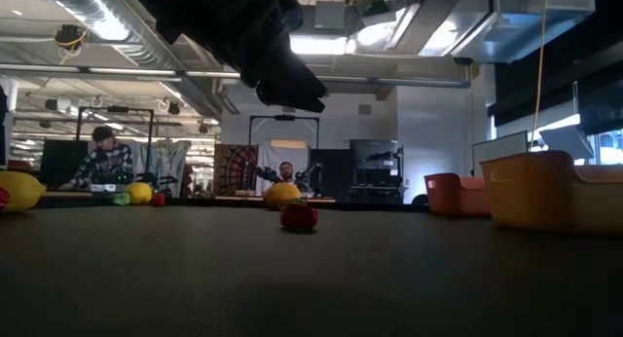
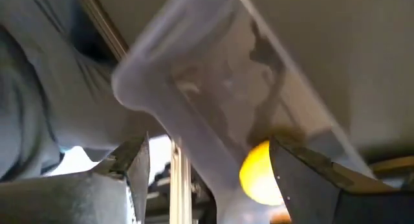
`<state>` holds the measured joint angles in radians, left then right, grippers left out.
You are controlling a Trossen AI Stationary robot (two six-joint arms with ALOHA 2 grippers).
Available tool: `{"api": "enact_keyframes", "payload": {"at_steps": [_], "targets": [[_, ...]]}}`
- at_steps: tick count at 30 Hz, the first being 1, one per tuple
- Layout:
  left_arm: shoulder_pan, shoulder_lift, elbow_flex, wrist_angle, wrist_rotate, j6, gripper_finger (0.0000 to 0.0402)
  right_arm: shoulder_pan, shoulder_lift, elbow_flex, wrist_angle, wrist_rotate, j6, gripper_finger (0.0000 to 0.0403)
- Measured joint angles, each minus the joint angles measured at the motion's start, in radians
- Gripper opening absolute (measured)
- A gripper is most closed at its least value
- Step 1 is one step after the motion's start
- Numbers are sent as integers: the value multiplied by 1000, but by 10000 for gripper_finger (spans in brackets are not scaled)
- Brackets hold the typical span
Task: Sort produce into baskets
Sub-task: Put the middle right red chili pepper into the yellow bin
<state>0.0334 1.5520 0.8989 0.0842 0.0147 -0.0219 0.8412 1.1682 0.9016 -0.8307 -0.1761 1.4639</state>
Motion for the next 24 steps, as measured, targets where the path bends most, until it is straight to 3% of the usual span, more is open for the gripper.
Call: {"api": "enact_keyframes", "payload": {"at_steps": [5,16,24], "targets": [[-7,0,0,-41,0,-3,265,-76,-35,0,6,76,-130,247],[-12,0,-1,-192,0,-56,265,-353,-36,0,36,368,-550,247],[-14,11,-26,-197,0,-50,265,-554,-31,1,208,484,-915,247]]}}
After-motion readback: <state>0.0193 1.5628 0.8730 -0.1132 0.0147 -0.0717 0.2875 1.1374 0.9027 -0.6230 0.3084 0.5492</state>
